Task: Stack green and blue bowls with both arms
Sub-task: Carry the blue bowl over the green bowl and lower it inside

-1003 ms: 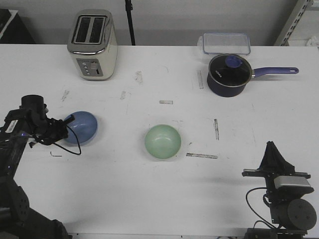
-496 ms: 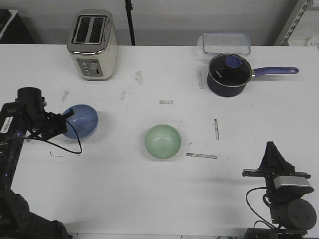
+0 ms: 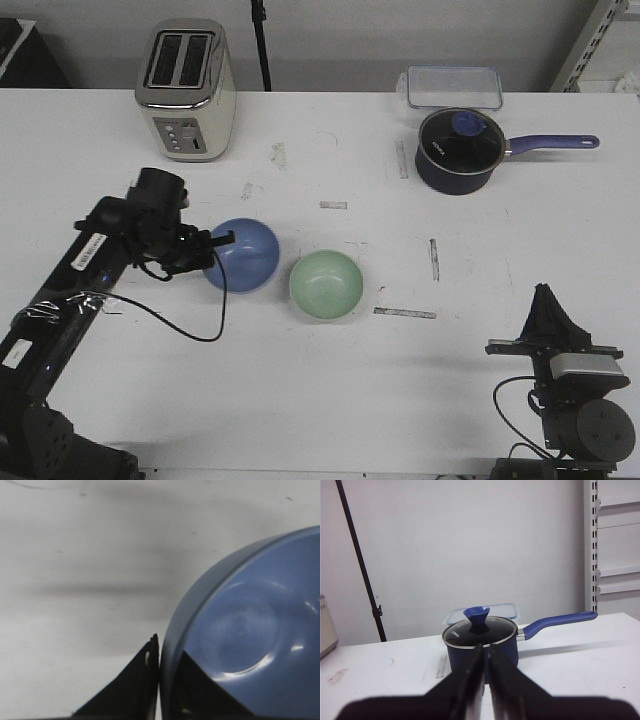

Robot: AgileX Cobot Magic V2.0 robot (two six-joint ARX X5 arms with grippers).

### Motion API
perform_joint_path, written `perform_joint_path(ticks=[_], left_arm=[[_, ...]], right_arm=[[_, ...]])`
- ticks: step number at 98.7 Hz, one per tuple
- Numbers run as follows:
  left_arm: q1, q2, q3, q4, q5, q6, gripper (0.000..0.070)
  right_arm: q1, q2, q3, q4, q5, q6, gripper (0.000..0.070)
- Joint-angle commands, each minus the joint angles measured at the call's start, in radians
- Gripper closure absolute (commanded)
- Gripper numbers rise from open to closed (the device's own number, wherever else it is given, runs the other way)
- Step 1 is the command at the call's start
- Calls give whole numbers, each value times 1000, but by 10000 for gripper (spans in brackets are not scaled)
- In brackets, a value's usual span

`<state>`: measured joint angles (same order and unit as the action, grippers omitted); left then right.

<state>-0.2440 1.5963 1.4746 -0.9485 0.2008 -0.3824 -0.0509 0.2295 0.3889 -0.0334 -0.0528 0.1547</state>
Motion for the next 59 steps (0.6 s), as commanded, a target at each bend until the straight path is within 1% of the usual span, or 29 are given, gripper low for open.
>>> perform_joint_path(ticks=[1, 16, 29, 45, 59], left_arm=[[-59, 11, 23, 37, 7, -43, 699], [-185, 22, 23, 109, 10, -87, 699], [-257, 61, 29, 127, 10, -129, 699], [-314, 128, 95, 126, 9, -135, 699], [-331, 184, 156, 110, 9, -135, 699]], right_arm=[[2, -2, 3, 11, 0, 5, 693], [2, -2, 3, 11, 0, 5, 693], [2, -2, 3, 11, 0, 5, 693], [2, -2, 3, 11, 0, 5, 693], [2, -2, 3, 11, 0, 5, 693]])
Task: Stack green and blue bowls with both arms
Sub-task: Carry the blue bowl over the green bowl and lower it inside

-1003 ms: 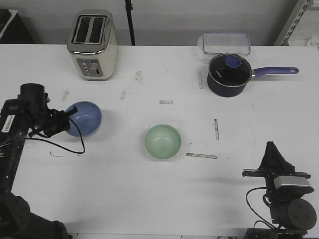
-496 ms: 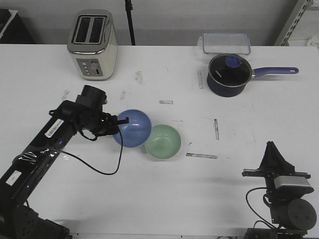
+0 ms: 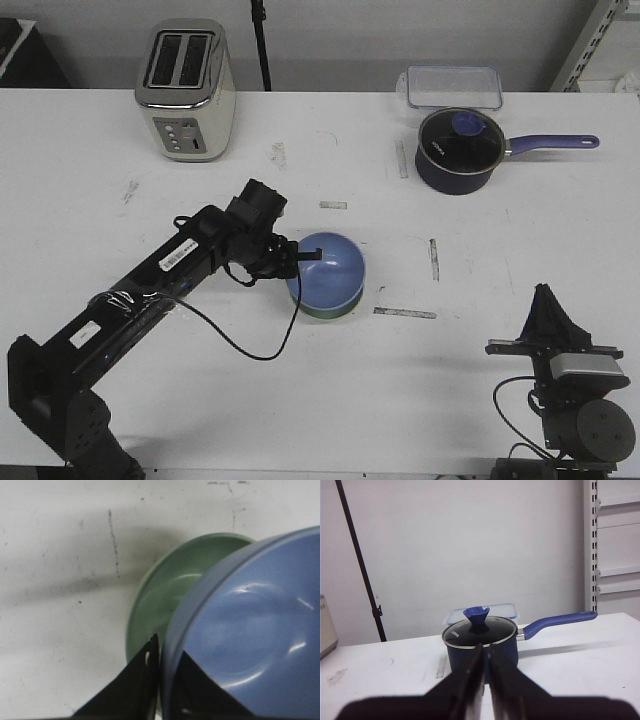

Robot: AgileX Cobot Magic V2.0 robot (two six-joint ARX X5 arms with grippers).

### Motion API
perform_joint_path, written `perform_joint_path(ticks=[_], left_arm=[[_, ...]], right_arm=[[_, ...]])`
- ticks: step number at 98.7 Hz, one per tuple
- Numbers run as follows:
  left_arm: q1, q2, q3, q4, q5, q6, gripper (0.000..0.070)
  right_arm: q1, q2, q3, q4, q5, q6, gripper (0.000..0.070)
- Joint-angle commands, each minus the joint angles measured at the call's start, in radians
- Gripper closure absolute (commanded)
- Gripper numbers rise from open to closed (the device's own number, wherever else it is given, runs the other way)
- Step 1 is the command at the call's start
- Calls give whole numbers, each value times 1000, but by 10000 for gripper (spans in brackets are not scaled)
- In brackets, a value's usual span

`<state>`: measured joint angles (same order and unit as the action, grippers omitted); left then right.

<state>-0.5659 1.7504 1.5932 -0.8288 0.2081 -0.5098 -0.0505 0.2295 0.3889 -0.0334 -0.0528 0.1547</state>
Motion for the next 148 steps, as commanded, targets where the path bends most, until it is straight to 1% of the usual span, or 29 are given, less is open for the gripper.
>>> perform_joint_path(ticks=[1, 43, 47, 54, 60, 72, 84, 124, 134, 148], left_arm=[[-10, 34, 39, -10, 2, -7, 699], [-18, 109, 40, -21, 2, 8, 693], [-19, 109, 40, -23, 2, 8, 676], [-20, 109, 40, -22, 2, 8, 608], [-23, 109, 40, -22, 2, 8, 567], [-24, 106, 40, -22, 3, 8, 555], [-31, 82, 42, -18, 3, 8, 482], [-29, -38, 40, -29, 2, 8, 481], [-25, -64, 32, -28, -15, 11, 482], [-19, -115, -16, 41, -52, 43, 485]], right_arm=[[2, -2, 3, 11, 0, 5, 693], [2, -2, 3, 11, 0, 5, 693], [2, -2, 3, 11, 0, 5, 693], [2, -2, 3, 11, 0, 5, 693], [2, -2, 3, 11, 0, 5, 693], [2, -2, 3, 11, 0, 5, 693], [2, -2, 3, 11, 0, 5, 693], [2, -2, 3, 11, 0, 5, 693], [2, -2, 3, 11, 0, 5, 693], [2, -2, 3, 11, 0, 5, 693]])
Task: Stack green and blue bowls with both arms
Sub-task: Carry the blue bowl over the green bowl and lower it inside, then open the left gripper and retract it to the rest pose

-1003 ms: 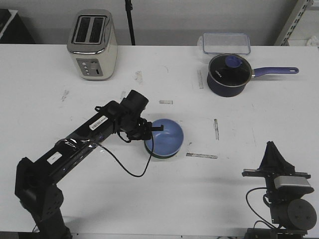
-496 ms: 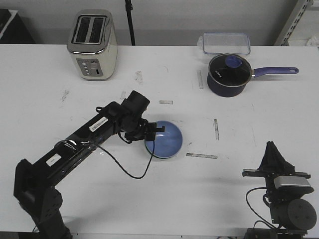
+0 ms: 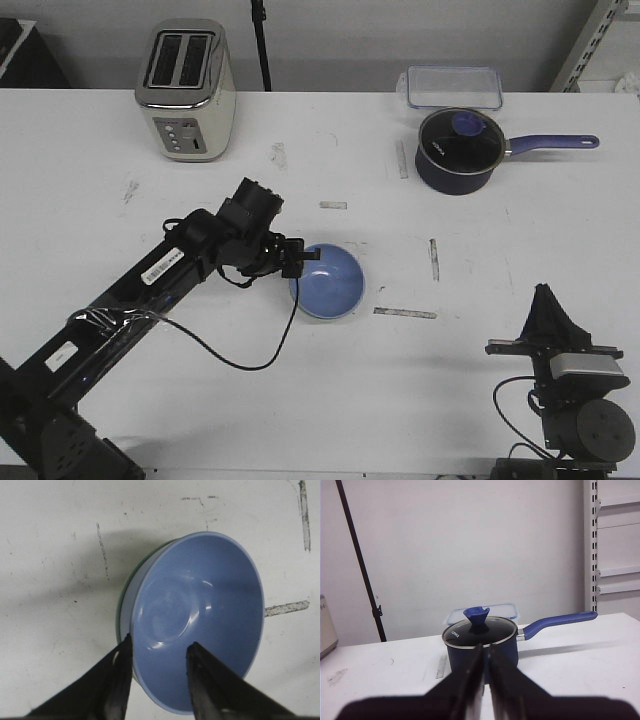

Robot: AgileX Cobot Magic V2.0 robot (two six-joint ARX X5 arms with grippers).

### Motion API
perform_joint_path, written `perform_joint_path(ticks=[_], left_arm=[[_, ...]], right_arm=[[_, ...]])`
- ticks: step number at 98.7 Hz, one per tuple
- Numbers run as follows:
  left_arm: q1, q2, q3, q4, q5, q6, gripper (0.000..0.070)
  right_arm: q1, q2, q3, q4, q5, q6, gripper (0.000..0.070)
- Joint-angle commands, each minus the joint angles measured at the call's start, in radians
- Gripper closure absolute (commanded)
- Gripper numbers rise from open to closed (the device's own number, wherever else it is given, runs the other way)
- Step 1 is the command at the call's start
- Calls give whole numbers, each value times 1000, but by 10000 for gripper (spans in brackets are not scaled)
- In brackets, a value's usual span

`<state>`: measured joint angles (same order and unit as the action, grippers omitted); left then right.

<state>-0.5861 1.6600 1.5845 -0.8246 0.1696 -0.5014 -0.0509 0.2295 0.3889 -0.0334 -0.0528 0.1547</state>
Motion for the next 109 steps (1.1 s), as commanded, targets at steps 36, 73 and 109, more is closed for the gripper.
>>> perform_joint_path(ticks=[36, 73, 109], left_arm=[[103, -328, -425, 529, -15, 124, 539], [286, -612, -808, 845, -15, 358, 699], [523, -927, -1059, 937, -93, 502, 699]], right_arm=[[2, -2, 3, 11, 0, 5, 693], [2, -2, 3, 11, 0, 5, 693], [2, -2, 3, 11, 0, 5, 693]])
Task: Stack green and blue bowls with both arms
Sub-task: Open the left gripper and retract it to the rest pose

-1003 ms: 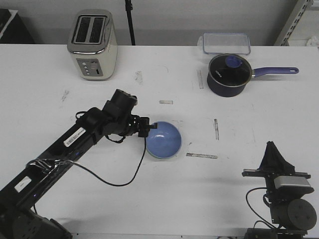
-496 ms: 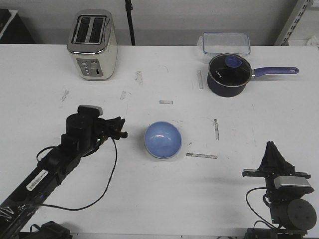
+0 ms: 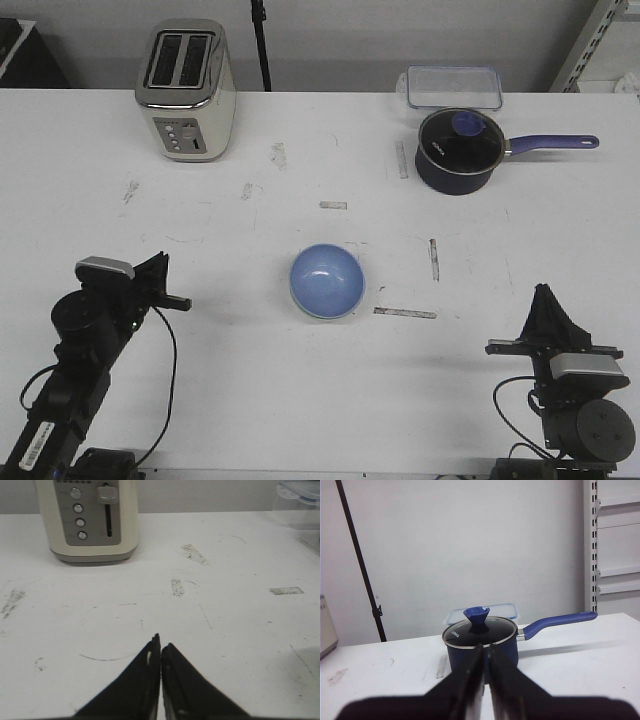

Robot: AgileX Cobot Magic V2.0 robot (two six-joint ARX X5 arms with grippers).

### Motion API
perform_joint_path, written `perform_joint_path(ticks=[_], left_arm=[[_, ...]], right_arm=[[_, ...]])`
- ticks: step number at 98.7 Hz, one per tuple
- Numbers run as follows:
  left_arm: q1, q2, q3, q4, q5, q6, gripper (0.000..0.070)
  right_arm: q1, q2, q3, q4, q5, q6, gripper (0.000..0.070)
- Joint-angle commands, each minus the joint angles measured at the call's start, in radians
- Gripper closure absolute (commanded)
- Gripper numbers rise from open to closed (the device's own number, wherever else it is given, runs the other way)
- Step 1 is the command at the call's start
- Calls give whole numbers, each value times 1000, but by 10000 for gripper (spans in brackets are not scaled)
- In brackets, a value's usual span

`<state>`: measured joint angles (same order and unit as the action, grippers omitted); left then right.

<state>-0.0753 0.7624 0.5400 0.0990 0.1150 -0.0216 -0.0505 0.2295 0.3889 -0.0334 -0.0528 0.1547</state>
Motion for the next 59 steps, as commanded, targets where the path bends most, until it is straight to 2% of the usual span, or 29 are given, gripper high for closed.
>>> perform_joint_path(ticks=[1, 10, 30, 59], left_arm=[[15, -37, -20, 13, -46, 23, 699], [40, -102, -59, 3, -83, 21, 699], [56, -231, -82, -69, -82, 21, 699], [56, -367, -82, -72, -82, 21, 699]], right_arm=[[2, -2, 3, 11, 0, 5, 693], [2, -2, 3, 11, 0, 5, 693], [2, -2, 3, 11, 0, 5, 693], [2, -2, 3, 11, 0, 5, 693]])
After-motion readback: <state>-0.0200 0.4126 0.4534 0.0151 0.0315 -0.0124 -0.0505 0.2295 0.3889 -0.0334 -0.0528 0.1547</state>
